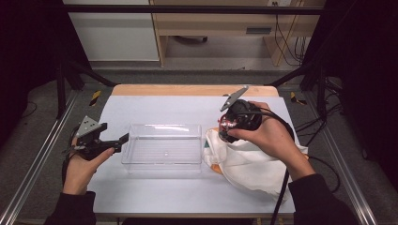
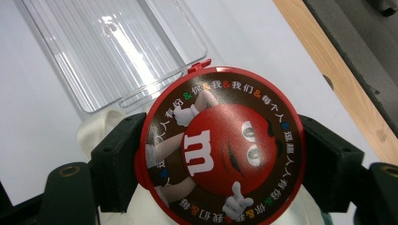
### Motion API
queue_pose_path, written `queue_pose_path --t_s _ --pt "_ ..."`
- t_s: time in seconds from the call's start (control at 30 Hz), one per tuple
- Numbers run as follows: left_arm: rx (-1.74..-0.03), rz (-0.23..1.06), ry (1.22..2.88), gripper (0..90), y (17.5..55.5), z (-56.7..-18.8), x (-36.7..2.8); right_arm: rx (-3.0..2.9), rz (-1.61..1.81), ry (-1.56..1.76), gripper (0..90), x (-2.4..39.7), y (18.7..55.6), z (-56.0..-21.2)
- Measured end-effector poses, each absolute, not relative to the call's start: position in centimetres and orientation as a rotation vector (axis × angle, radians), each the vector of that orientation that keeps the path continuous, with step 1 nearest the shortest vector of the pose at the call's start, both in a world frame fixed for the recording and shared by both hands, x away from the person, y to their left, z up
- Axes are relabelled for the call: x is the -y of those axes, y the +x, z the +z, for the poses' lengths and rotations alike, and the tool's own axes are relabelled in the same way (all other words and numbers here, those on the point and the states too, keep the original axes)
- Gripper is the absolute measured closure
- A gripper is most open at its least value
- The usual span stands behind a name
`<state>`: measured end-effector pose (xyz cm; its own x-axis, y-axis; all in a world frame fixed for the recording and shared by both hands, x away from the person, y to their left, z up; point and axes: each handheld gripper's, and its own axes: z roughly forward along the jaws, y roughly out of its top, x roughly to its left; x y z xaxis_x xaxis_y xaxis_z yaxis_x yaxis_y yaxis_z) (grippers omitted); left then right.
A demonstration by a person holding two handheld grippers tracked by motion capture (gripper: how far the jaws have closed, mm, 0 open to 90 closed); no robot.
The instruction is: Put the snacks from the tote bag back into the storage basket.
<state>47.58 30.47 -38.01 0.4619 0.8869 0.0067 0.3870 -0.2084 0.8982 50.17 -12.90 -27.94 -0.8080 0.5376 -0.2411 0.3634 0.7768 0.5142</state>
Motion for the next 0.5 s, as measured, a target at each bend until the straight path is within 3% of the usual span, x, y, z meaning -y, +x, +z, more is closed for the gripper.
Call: queue_pose_path --t_s 0.5 --pt "-1.071 0.674 1.79 4.8 47.6 -38.2 -30.3 -2.62 0.681 0.652 24.8 10.9 52.3 -28.7"
